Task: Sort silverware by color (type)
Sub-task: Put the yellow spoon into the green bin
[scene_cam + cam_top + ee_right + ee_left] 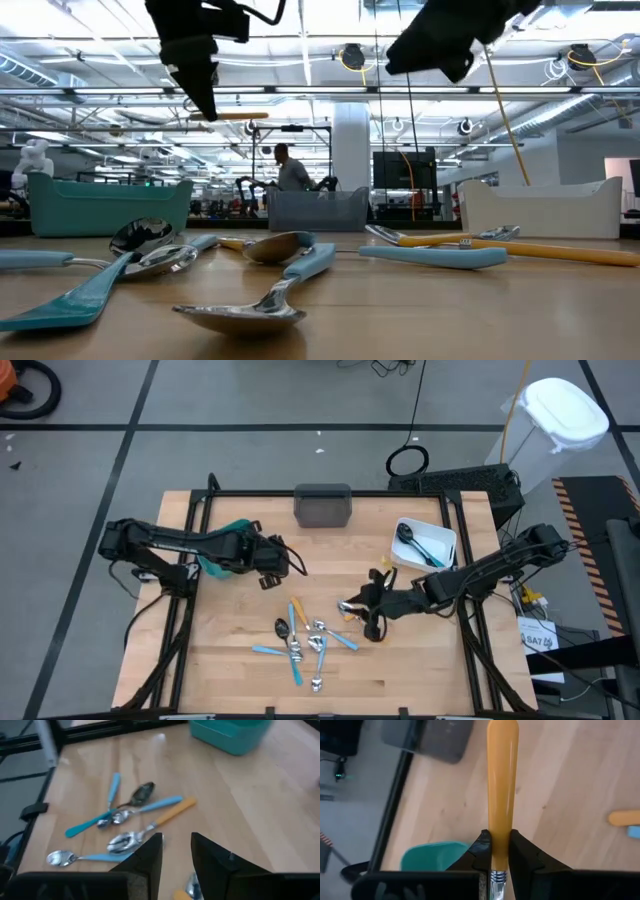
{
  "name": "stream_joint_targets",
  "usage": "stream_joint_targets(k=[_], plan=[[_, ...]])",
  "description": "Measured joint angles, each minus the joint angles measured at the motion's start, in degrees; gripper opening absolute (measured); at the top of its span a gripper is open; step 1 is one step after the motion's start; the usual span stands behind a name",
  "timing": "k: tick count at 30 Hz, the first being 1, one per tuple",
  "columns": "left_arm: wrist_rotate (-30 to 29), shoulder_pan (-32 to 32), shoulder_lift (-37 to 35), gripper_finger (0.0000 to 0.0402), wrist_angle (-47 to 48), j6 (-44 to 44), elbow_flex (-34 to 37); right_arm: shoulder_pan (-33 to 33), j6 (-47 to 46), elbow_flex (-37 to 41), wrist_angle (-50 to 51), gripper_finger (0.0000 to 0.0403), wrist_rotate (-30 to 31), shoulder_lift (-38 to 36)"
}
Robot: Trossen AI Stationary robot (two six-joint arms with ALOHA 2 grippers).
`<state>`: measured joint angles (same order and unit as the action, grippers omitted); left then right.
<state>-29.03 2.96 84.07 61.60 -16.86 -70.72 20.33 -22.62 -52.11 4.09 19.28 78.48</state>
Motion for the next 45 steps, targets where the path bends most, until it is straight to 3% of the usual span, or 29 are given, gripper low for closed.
stream_joint_targets(k=[19, 35, 45], plan=[[-5.5, -1.1, 0.1, 0.0037, 1.7, -8.8, 0.4, -0.5, 0.8, -2.8, 6.5, 0.0098, 0.0, 4.3], [-10.0, 1.4, -2.9, 0.0037, 0.5, -21.9, 15.8, 4.7, 2.3, -2.8, 5.9, 0.0098, 0.2, 4.9], [-13.0, 0.3, -12.7, 0.0037, 1.8, -21.1, 16.2, 12.1, 2.2, -2.8, 5.2, 0.0098, 10.1, 4.9]])
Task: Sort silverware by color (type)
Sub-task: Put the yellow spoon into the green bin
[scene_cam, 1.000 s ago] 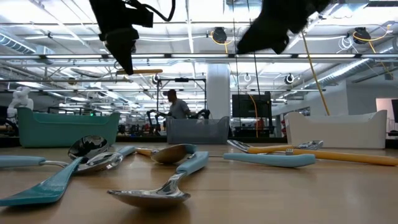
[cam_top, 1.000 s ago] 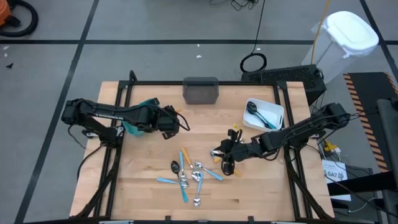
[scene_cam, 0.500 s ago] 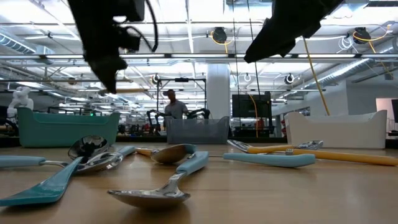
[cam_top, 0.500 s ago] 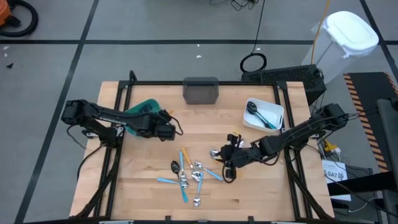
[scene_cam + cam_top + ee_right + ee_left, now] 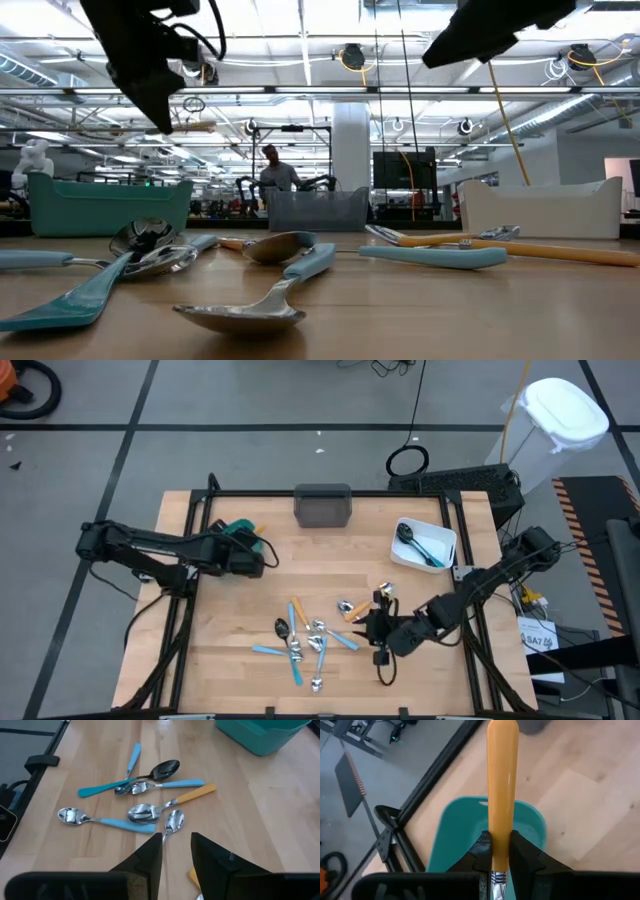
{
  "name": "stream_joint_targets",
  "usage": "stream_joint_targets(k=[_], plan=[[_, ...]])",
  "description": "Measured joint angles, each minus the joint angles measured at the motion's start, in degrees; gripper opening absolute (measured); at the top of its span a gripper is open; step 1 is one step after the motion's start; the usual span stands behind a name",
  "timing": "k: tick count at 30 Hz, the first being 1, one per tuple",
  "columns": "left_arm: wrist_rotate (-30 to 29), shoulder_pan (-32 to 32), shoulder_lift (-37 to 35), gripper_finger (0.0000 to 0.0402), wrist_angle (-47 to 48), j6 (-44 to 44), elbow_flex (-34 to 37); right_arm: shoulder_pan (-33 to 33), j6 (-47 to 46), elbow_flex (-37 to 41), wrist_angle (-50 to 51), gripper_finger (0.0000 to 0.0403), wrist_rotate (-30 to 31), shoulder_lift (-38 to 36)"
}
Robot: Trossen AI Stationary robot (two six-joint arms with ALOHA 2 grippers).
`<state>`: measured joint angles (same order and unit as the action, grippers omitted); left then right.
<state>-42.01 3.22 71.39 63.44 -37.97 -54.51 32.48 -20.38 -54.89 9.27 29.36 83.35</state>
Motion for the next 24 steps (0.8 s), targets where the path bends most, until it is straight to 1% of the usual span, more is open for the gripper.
stream_joint_targets(k=[3, 7, 11, 13, 19, 24], plan=[[-1.0, -1.3, -2.9, 0.0037, 0.3, 0.5, 0.0, 1.4, -0.3, 0.0, -0.2, 0.0098, 1.6, 0.1], [-6.4, -3.8, -5.1, 0.0037, -0.4, 1.0, 0.4, 2.6, 0.0, 0.0, -0.2, 0.0098, 2.2, 0.3], [-6.6, -6.7, -5.5, 0.0037, -1.3, 0.0, 2.6, 2.6, 0.1, 0.0, 0.0, 0.0098, 2.1, 0.3], [-6.7, -7.2, -5.6, 0.0037, -3.9, -0.2, 4.6, 2.5, 0.1, 0.0, 0.0, 0.0098, 2.2, 0.3], [-6.7, -7.9, -6.0, 0.0037, -16.6, 1.9, 13.0, 2.5, 3.7, 0.0, 1.4, 0.0098, 2.2, 0.3], [-5.2, -7.8, -6.0, 0.0037, -20.6, 1.2, 17.3, 2.0, 8.9, 0.0, 2.7, 0.0098, 2.2, 0.3]])
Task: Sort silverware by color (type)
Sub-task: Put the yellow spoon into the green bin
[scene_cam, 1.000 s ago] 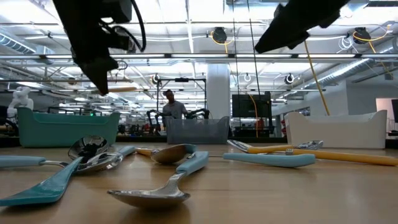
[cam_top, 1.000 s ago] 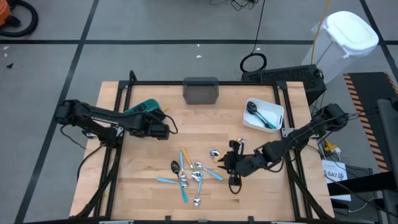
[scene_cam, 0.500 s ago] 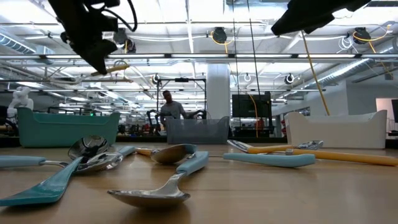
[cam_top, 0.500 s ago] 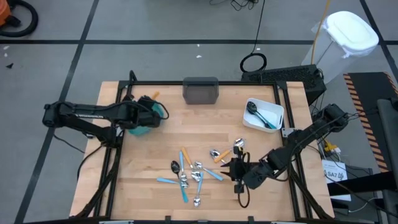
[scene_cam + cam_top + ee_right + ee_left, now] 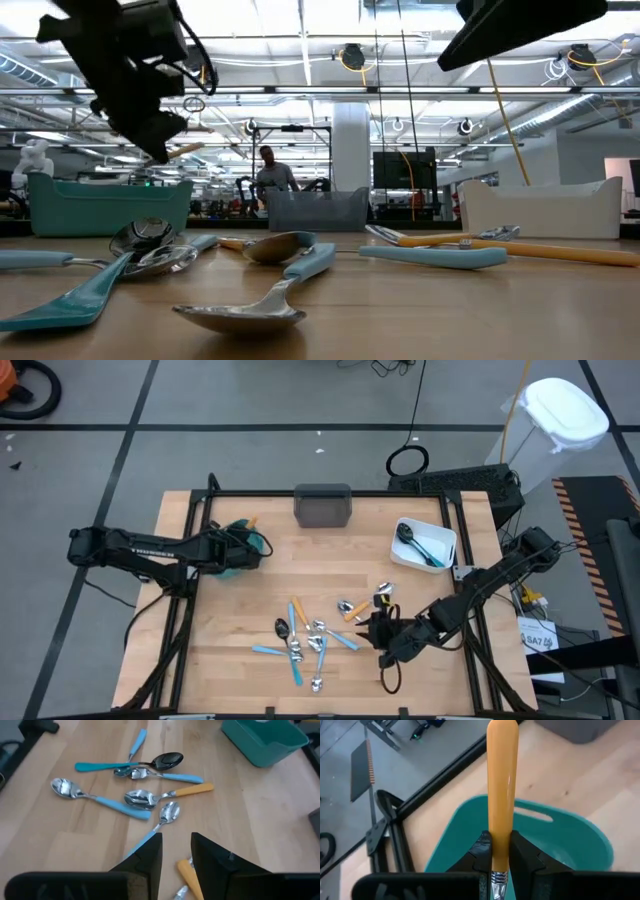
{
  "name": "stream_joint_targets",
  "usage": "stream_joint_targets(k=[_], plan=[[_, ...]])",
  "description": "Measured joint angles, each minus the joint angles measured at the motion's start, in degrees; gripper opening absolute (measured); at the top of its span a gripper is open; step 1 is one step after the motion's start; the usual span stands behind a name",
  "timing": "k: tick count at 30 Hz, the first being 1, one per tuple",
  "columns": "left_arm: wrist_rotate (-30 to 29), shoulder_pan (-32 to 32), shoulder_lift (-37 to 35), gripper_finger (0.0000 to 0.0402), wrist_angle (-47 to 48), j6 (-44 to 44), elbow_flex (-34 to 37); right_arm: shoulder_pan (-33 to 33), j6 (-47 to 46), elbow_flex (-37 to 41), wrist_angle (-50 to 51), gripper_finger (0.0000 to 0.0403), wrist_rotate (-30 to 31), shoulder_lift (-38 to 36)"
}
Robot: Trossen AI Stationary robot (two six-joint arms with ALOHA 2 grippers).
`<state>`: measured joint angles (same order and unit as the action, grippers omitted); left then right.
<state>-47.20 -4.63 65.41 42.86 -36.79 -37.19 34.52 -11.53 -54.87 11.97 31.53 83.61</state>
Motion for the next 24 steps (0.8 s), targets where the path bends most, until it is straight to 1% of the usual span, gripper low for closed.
stream_joint_targets(k=[5, 8, 10, 13, 16, 19, 24], plan=[[0.6, -0.9, 0.0, 0.0037, 0.9, -1.2, 0.5, -1.0, 5.5, 0.0, 0.0, 0.0098, 0.1, 0.0], [3.7, -1.6, 0.0, 0.0037, 1.0, -3.7, 0.4, -1.9, 7.6, 0.0, 1.5, 0.0098, 0.1, 0.0], [4.6, -1.9, 0.0, 0.0037, 1.1, -5.5, 0.4, -2.5, 7.9, 0.0, 2.9, 0.0098, 0.1, 0.0], [4.6, -2.7, 0.0, 0.0037, 1.7, -8.3, 0.4, -3.5, 7.9, 0.0, 5.8, 0.0098, 0.1, 0.0], [3.4, -3.8, 0.0, 0.0037, 1.9, -9.7, 0.9, -4.3, 7.8, 0.0, 7.5, 0.0098, 0.1, 0.0], [3.1, -5.1, 0.0, 0.0037, 1.7, -11.8, 2.9, -4.6, 7.8, 0.0, 8.0, 0.0098, 0.0, 0.0], [3.2, -6.0, 0.0, 0.0037, -2.5, -14.0, 7.0, -4.6, 7.8, 0.0, 8.3, 0.0098, 0.0, 0.0]])
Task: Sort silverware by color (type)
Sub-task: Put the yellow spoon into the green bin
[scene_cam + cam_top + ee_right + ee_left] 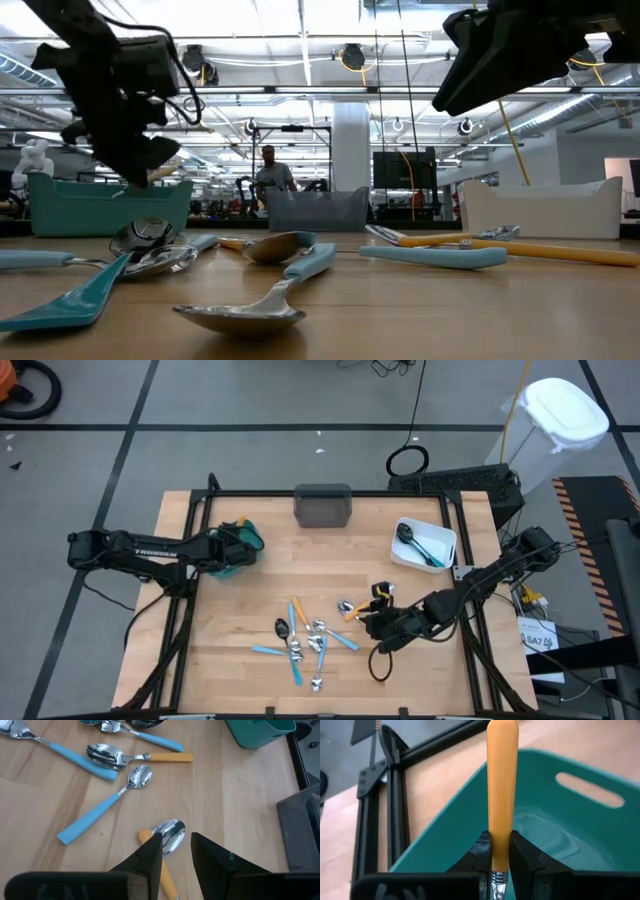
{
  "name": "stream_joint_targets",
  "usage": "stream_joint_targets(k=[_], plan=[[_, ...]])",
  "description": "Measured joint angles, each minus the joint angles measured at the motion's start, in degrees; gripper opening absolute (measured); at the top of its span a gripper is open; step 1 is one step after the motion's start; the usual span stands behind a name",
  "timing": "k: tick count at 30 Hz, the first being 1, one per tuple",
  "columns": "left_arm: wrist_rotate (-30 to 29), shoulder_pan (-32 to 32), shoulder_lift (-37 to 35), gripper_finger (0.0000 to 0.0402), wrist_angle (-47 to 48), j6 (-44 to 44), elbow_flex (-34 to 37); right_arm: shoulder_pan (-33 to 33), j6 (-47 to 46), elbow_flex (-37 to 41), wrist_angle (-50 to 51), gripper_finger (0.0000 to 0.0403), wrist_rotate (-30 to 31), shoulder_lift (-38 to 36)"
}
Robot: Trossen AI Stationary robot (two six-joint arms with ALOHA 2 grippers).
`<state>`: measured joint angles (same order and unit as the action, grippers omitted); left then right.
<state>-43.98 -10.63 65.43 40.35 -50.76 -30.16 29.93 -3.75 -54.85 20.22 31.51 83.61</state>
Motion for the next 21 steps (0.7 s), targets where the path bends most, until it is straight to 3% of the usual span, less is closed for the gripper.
stream_joint_targets(k=[21], plan=[[1.4, 0.1, 3.2, 0.0039, -1.1, -5.2, 2.3, -1.4, -1.1, 0.0, -0.2, 0.0098, 0.4, 0.0]])
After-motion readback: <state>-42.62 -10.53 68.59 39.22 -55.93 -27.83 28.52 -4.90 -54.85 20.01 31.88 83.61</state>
